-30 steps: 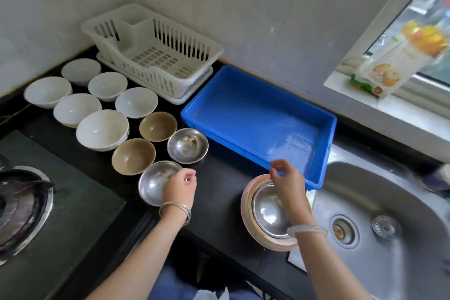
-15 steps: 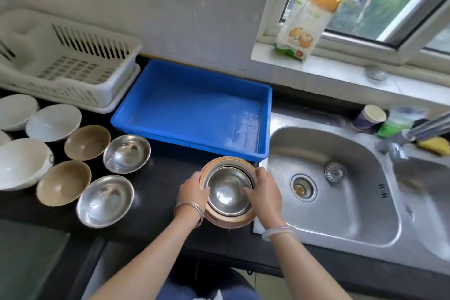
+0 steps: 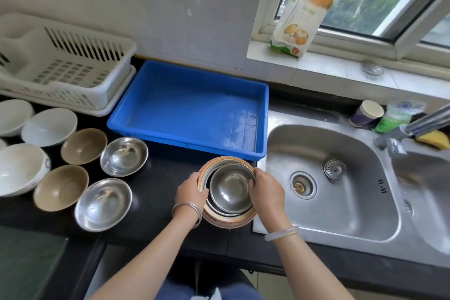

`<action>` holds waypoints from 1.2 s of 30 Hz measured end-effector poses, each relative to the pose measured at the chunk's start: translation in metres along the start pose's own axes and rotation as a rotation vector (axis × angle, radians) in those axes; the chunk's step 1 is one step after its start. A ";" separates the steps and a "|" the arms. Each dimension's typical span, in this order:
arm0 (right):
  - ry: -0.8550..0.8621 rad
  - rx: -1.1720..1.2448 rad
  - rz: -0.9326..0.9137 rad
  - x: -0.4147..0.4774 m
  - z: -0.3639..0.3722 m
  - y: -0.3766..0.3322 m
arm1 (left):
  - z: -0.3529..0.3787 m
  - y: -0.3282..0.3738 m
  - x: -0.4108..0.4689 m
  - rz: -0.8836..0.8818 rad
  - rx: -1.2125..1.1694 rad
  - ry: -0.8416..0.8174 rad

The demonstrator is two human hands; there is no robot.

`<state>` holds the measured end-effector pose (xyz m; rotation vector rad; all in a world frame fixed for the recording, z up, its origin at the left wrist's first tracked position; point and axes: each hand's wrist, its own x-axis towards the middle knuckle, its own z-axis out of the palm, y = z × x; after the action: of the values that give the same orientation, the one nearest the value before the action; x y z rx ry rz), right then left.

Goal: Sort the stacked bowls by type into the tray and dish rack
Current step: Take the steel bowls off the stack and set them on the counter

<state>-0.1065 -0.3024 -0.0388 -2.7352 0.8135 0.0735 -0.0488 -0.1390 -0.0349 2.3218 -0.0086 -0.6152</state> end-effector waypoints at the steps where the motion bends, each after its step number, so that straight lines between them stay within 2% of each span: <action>1: 0.003 -0.011 0.004 0.000 0.000 0.001 | 0.000 0.000 0.000 -0.001 0.004 0.001; 7: 0.010 -0.058 0.022 0.005 -0.008 0.001 | 0.003 0.001 0.001 -0.001 0.024 -0.003; 12: 0.085 -0.066 0.022 0.008 -0.009 0.002 | 0.002 0.000 0.002 0.006 0.017 0.001; 16: 0.124 -0.007 0.006 0.007 -0.006 0.006 | 0.003 -0.003 0.003 0.008 -0.003 0.002; 18: 0.133 0.101 0.003 0.006 -0.004 0.007 | 0.002 -0.004 0.004 0.012 -0.009 -0.006; 21: 0.037 0.202 0.021 0.000 -0.002 0.005 | 0.002 -0.004 0.005 0.016 -0.019 -0.011; 24: -0.040 0.120 0.029 -0.002 0.002 0.002 | 0.002 -0.004 0.005 0.016 -0.023 -0.012; 36: 0.027 -0.006 0.025 0.002 -0.005 -0.006 | 0.004 -0.006 0.006 0.023 0.011 -0.024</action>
<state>-0.1017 -0.3006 -0.0325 -2.7378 0.8558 0.0450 -0.0458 -0.1386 -0.0437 2.3219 -0.0499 -0.6325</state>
